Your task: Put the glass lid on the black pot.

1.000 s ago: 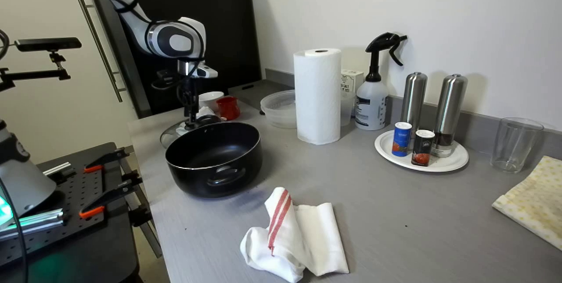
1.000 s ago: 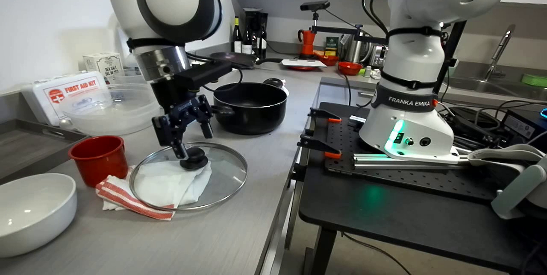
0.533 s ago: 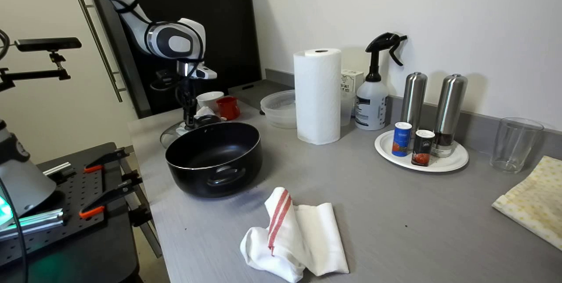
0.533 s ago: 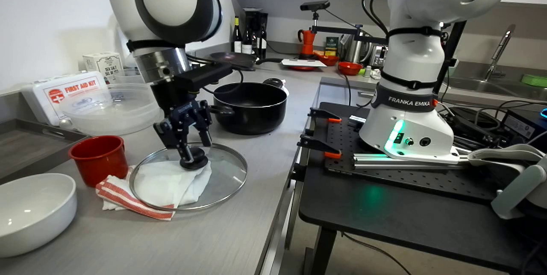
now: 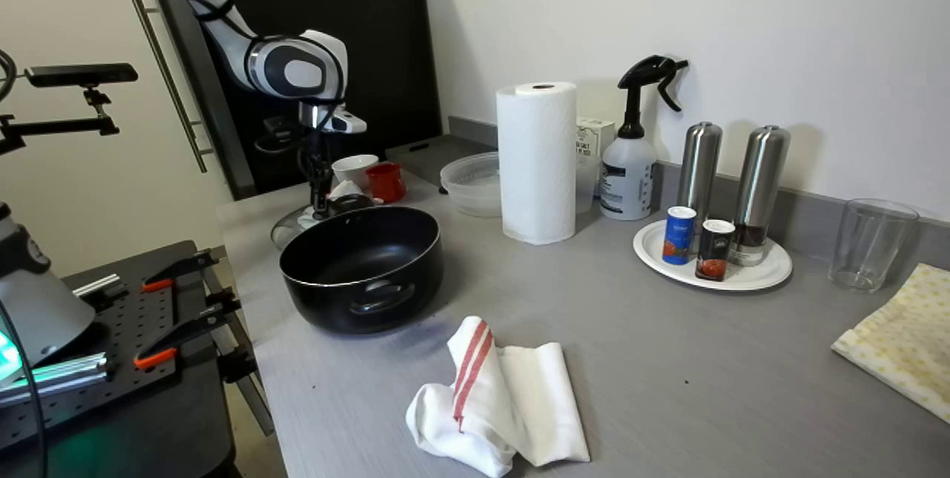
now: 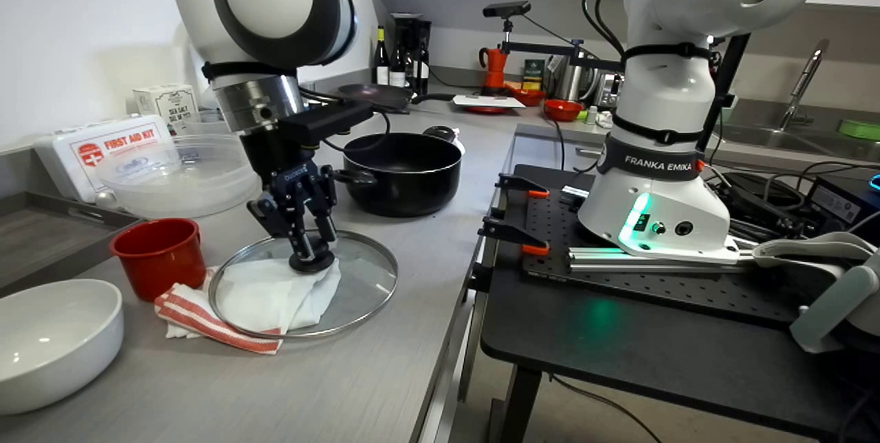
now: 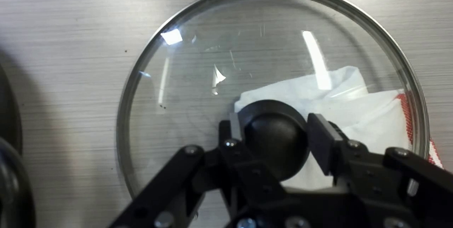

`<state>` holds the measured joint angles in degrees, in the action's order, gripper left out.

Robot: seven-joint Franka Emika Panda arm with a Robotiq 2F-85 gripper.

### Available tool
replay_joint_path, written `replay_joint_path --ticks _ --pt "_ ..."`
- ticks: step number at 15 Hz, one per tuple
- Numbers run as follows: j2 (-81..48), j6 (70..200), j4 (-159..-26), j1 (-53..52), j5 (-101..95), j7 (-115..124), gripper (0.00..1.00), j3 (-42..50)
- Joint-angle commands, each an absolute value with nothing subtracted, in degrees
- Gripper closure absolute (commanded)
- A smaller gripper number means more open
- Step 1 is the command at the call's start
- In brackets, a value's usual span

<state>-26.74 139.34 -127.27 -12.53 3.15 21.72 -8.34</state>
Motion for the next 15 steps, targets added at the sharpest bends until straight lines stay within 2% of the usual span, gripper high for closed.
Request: replay_joint_path --ticks 1,13,14,15 --pt "-26.74 139.42 -126.94 -12.70 4.97 19.24 0.77 -8.51" --pt "-10.93 139.04 -135.21 -15.27 0.36 23.04 0.77 -8.21" --pt "-10.68 138.65 -135.05 -15.08 0.49 22.79 0.73 -8.38" --pt "-10.93 138.52 -134.73 -14.92 0.60 22.54 0.28 -8.47"
